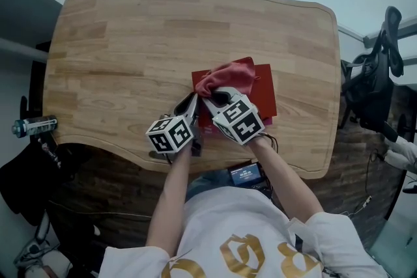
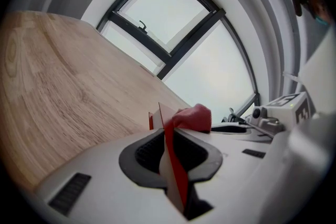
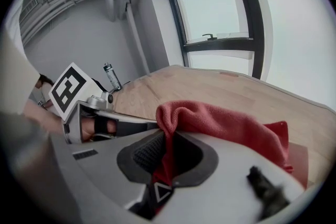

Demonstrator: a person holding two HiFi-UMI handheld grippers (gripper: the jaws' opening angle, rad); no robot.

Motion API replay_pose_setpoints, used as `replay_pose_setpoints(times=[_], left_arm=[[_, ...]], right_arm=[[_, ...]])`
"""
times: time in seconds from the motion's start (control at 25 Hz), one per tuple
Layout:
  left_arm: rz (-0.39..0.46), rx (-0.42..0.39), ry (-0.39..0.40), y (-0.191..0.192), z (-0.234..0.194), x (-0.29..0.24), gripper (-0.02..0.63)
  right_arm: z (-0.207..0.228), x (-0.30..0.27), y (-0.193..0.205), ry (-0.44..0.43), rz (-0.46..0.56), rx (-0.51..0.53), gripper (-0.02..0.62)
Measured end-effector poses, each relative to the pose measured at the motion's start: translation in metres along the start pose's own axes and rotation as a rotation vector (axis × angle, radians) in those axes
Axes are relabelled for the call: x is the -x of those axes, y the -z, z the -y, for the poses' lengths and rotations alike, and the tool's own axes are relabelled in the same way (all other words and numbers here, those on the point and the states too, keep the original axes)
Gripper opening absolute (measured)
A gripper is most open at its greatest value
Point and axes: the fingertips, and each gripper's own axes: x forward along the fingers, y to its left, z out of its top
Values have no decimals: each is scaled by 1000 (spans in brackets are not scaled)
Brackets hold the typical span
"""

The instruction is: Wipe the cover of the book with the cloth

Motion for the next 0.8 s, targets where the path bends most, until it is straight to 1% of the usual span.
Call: replay_pose_setpoints(times=[0.4,0.8], left_arm=[[12,31,10,0,-2,0,60],[4,26,7,1,-2,1,60]], right_arm=[[-18,12,17,-10,-9,-16,55],[-32,23,31,-21,-11,-11,55]])
